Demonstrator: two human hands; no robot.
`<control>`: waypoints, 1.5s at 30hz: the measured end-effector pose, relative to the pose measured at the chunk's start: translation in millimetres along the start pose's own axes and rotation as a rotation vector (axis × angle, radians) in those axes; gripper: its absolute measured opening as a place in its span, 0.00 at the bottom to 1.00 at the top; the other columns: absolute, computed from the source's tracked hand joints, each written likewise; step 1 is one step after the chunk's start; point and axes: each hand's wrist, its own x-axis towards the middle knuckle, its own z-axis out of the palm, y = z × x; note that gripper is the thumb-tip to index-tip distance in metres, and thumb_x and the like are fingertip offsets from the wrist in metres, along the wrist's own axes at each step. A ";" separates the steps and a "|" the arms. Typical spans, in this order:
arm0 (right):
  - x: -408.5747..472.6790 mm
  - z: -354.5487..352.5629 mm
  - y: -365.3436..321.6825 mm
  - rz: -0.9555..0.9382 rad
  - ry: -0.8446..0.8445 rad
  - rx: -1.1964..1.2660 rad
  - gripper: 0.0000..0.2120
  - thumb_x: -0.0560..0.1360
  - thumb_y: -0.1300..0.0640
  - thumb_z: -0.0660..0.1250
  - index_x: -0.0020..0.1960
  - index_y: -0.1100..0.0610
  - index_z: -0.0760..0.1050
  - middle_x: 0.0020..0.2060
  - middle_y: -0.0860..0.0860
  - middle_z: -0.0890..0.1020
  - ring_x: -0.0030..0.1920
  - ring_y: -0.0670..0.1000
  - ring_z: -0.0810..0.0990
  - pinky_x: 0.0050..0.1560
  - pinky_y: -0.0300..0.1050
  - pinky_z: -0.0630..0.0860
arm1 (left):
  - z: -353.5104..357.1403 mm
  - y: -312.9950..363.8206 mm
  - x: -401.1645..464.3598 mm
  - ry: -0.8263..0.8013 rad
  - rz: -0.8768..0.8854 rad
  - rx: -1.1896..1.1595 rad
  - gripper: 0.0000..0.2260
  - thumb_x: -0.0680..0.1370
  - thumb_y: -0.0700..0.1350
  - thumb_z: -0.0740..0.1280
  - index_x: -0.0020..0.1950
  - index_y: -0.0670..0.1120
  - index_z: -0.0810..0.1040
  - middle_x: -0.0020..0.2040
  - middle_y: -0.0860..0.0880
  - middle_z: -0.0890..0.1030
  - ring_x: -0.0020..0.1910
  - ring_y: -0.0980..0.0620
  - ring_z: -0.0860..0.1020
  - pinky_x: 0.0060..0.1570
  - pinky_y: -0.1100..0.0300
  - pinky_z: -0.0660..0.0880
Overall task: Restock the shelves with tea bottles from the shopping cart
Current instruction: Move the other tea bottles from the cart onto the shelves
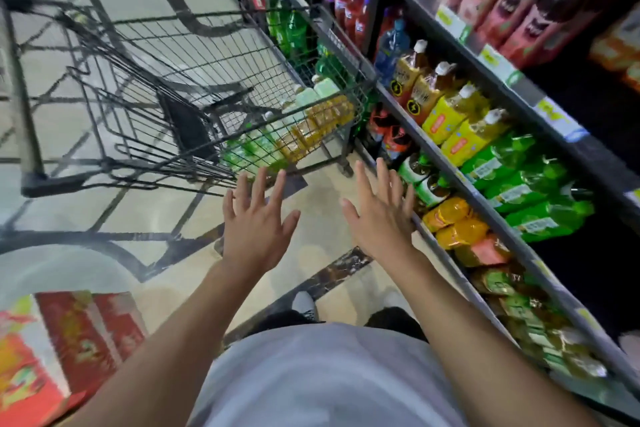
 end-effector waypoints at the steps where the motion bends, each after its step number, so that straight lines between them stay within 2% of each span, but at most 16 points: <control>1: 10.0 -0.3 -13.0 -0.023 -0.009 -0.006 0.33 0.83 0.38 0.53 0.83 0.45 0.45 0.83 0.52 0.42 0.81 0.57 0.43 0.78 0.64 0.40 | -3.5 -8.3 2.7 0.011 -0.025 -0.011 0.31 0.83 0.64 0.47 0.84 0.57 0.43 0.84 0.48 0.43 0.82 0.41 0.39 0.79 0.41 0.41; 5: 46.9 -0.6 -43.9 -0.116 -0.025 -0.090 0.33 0.83 0.38 0.52 0.83 0.45 0.43 0.83 0.52 0.42 0.81 0.58 0.44 0.78 0.65 0.40 | -8.4 -33.1 19.7 0.065 -0.103 -0.040 0.31 0.83 0.64 0.48 0.84 0.57 0.45 0.84 0.48 0.45 0.82 0.41 0.39 0.79 0.42 0.41; 12: 124.4 -8.1 -53.6 -0.215 -0.062 -0.112 0.34 0.83 0.38 0.51 0.83 0.44 0.41 0.82 0.53 0.41 0.81 0.59 0.44 0.77 0.65 0.41 | -9.1 -39.9 77.2 0.064 -0.212 -0.029 0.31 0.83 0.64 0.50 0.84 0.57 0.44 0.84 0.49 0.44 0.82 0.41 0.39 0.78 0.41 0.41; 19: 229.0 -41.5 -35.0 -0.310 -0.140 -0.107 0.33 0.83 0.38 0.51 0.83 0.44 0.42 0.82 0.51 0.39 0.81 0.58 0.41 0.79 0.64 0.42 | -31.9 -19.1 164.0 0.003 -0.332 -0.056 0.31 0.84 0.64 0.48 0.83 0.57 0.40 0.84 0.50 0.41 0.82 0.43 0.36 0.78 0.43 0.39; 27: 321.6 -53.5 -38.8 -0.482 -0.290 -0.139 0.34 0.83 0.37 0.51 0.82 0.43 0.39 0.82 0.50 0.37 0.81 0.57 0.39 0.79 0.63 0.40 | -32.6 -4.8 235.7 -0.073 -0.408 -0.206 0.32 0.83 0.66 0.47 0.83 0.59 0.38 0.84 0.51 0.40 0.81 0.44 0.35 0.78 0.44 0.37; 33: 385.6 -37.8 -67.3 -0.429 -0.370 -0.226 0.34 0.84 0.39 0.51 0.82 0.44 0.39 0.82 0.54 0.40 0.81 0.59 0.42 0.78 0.67 0.40 | -30.8 -43.9 290.4 -0.110 -0.473 -0.238 0.30 0.84 0.64 0.47 0.83 0.59 0.39 0.84 0.52 0.38 0.81 0.45 0.33 0.78 0.42 0.36; 37: 420.9 -21.3 -92.5 -0.419 -0.426 -0.261 0.35 0.83 0.37 0.52 0.82 0.44 0.37 0.82 0.53 0.38 0.81 0.59 0.39 0.78 0.67 0.38 | -20.2 -70.4 335.5 -0.187 -0.444 -0.234 0.31 0.84 0.65 0.47 0.83 0.57 0.38 0.83 0.50 0.37 0.81 0.42 0.34 0.77 0.42 0.36; 45: 505.7 54.1 -111.3 -0.400 -0.530 -0.379 0.39 0.81 0.37 0.57 0.82 0.43 0.37 0.82 0.52 0.39 0.81 0.57 0.39 0.77 0.67 0.37 | 54.5 -106.8 429.8 -0.331 -0.379 -0.265 0.34 0.83 0.64 0.50 0.82 0.56 0.36 0.83 0.48 0.37 0.81 0.40 0.36 0.79 0.38 0.40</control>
